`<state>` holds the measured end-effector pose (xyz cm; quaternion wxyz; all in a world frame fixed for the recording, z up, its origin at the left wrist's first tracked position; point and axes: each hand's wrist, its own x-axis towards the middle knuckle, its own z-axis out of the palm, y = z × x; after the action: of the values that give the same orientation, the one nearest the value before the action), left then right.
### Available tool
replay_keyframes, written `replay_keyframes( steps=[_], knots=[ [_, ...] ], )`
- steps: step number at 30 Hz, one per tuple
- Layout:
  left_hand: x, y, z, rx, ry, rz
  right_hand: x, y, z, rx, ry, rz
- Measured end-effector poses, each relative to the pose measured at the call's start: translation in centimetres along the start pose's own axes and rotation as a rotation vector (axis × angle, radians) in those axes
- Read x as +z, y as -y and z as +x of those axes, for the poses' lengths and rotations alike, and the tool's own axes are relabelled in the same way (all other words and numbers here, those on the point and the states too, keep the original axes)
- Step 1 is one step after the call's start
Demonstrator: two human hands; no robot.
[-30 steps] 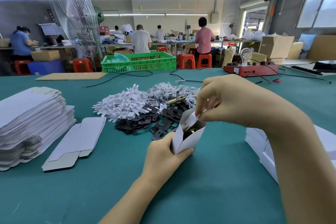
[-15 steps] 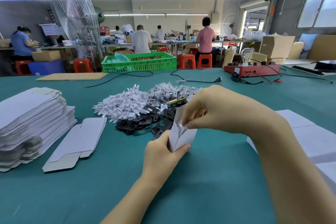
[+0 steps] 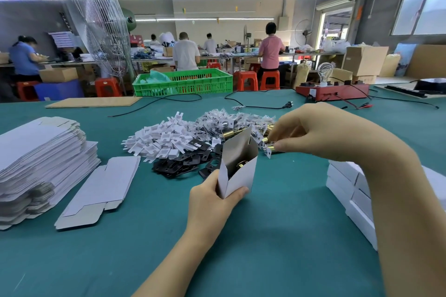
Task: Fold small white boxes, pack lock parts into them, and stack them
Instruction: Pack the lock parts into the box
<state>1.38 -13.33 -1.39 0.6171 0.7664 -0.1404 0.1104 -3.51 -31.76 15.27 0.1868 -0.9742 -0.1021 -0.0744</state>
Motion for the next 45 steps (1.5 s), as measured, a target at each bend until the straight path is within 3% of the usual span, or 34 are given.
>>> replay_keyframes(
  steps=[6,9,15,21,26,29,33,45],
  knots=[
    [-0.1,0.5,0.3,0.021,0.041,-0.056,0.0,-2.3,0.2,0.137,0.047,-0.050],
    [-0.1,0.7,0.7,-0.050,0.030,-0.094,0.4,-3.0,0.4,0.181,0.114,-0.053],
    [-0.9,1.4,1.8,-0.226,-0.171,-0.232,2.4,-4.1,1.5,0.218,0.210,-0.091],
    [-1.6,1.9,2.4,-0.247,-0.338,-0.336,5.4,-4.6,3.3,0.173,0.173,0.046],
    [-1.1,1.5,2.3,-0.201,-0.198,-0.289,9.0,-4.9,4.7,0.100,0.059,0.459],
    [-0.6,1.0,1.9,-0.163,-0.042,-0.244,11.3,-5.0,4.9,0.033,0.114,0.902],
    [-0.4,1.0,1.5,-0.119,0.073,-0.159,13.7,-5.6,4.8,-0.024,0.128,1.174],
    [-0.2,1.0,1.5,-0.103,0.128,-0.122,15.1,-6.5,4.3,0.015,0.106,1.351]
  ],
)
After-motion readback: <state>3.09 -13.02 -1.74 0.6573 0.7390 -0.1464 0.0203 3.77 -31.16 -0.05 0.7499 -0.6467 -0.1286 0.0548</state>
